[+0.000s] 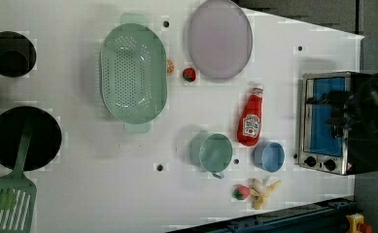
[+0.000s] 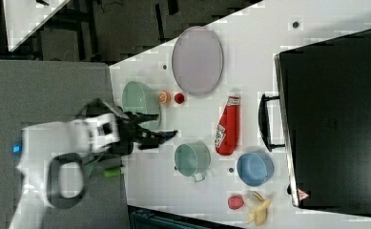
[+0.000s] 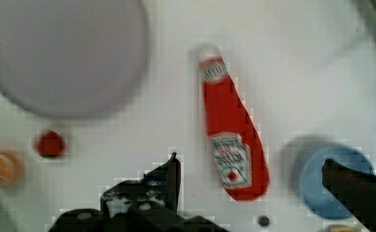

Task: Pick ketchup from plate and place it on table.

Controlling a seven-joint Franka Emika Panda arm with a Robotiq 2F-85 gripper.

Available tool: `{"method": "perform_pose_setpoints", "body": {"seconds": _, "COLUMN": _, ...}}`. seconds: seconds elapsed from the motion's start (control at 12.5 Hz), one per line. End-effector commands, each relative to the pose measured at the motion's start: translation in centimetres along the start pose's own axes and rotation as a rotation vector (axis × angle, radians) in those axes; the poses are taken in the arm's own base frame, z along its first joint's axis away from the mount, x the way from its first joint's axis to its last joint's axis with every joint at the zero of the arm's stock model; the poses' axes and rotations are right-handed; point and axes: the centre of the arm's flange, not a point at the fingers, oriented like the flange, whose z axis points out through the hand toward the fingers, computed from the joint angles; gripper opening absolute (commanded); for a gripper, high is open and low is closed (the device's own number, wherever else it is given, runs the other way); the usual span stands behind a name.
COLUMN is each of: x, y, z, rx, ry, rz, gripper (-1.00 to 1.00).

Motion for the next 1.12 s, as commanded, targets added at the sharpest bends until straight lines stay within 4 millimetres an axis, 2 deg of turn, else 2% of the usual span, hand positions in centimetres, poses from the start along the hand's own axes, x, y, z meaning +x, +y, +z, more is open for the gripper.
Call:
{"method": "perform_pose_setpoints", "body": {"seconds": 0.08, "x": 0.7, "y": -1.7, "z": -6.5, "rx": 0.023, "ry": 0.039, "rz": 0.083, "gripper": 1.00}}
{"method": "perform_pose_setpoints", "body": {"seconds": 0.32, "x": 1.0, "y": -1.5, "z": -11.3, "rx": -0.005, "ry": -0.001, "rz": 0.093, "gripper": 1.00}}
{"method": "perform_pose_setpoints", "body": {"seconds": 0.56, "x": 1.0, "y": -1.0, "z": -15.0, "rx": -0.026, "ry": -0.030, "rz": 0.103, "gripper": 1.00}}
{"method": "perform_pose_setpoints", "body": {"seconds": 0.72, "x": 0.4, "y": -0.6, "z": -15.7, "rx": -0.059, "ry": -0.076, "rz": 0.103, "gripper": 1.00}}
{"method": "perform_pose_setpoints", "body": {"seconds": 1.12, "x": 0.3, "y": -0.5, "z": -15.4, "rx": -0.072, "ry": -0.094, "rz": 0.103, "gripper": 1.00}}
